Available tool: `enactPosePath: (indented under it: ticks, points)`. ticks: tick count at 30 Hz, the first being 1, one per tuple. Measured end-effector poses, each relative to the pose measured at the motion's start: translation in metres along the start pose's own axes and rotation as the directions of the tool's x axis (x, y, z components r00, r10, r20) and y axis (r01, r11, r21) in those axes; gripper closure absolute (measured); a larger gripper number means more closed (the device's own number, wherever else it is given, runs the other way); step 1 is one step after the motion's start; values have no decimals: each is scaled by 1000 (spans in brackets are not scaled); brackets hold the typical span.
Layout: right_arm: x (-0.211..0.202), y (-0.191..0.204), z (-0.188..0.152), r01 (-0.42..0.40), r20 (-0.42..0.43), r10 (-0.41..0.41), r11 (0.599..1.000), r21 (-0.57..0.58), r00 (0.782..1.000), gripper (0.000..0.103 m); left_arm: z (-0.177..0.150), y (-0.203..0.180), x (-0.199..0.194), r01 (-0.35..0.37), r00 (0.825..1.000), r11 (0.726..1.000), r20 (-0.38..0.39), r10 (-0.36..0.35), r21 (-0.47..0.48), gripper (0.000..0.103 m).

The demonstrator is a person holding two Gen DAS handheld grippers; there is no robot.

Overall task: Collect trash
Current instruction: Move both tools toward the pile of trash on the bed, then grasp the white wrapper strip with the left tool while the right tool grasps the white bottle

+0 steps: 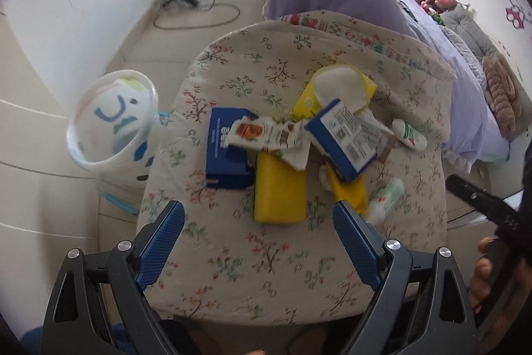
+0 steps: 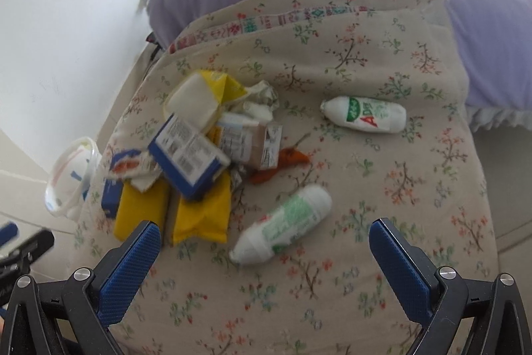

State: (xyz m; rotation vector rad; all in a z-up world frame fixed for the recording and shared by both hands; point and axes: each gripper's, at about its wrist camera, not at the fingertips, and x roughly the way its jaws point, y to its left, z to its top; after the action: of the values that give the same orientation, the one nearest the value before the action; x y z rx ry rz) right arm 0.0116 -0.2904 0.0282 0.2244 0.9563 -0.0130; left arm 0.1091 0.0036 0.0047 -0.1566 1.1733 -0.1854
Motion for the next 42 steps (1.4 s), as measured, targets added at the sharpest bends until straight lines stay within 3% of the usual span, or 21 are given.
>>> enactPosePath:
  ticks: [4,6,8,11,13,15,16,20,23,25,27,28,35,37,42]
  points:
    - [42,-23,37,-31,-153,45,995,91,987,0,38,1,26,54,995,995,-80,-60,-79,12]
    - [62,-38,46,0,-218,32,989,145,976,0,45,-7,36,85,992,993,-81,-92,-82,14]
    - [76,-52,47,11,-240,41,977,211,970,0,48,-22,46,102,990,994,-96,-104,-26,14]
    - [93,-67,33,-21,-253,99,956,293,962,2,48,-28,67,58,991,998,-124,-58,-7,14]
    - [109,-72,24,-53,-297,170,930,364,940,5,47,-15,84,39,986,996,-156,-52,-83,23]
    - [118,-73,20,-91,-315,232,910,405,920,5,49,6,101,58,975,976,-200,-101,-211,50]
    - [119,-74,18,-93,-319,238,907,410,918,5,49,16,106,82,969,959,-204,-141,-271,53]
    - [124,-75,8,-64,-335,215,910,410,918,5,53,34,113,149,964,904,-144,-223,-400,53]
    - [125,-77,3,-84,-338,249,897,435,908,5,54,36,117,203,955,867,-104,-278,-455,54]
    - [128,-76,-6,-78,-348,250,894,441,904,5,55,35,119,232,949,851,-84,-305,-471,61]
    - [132,-76,-11,-79,-349,257,889,451,901,6,54,34,123,237,945,839,-85,-317,-491,79]
    - [133,-74,-12,-76,-344,255,886,457,904,7,54,34,124,240,943,835,-85,-322,-496,84]
    - [153,-78,-18,-79,-288,254,859,506,923,20,54,23,116,308,933,845,-35,-358,-437,98]
    - [157,-72,-20,-74,-281,248,855,513,927,21,55,23,108,325,932,850,-12,-362,-415,98]
    - [158,-62,-33,-63,-262,228,853,518,938,38,57,17,85,357,930,867,41,-366,-348,98]
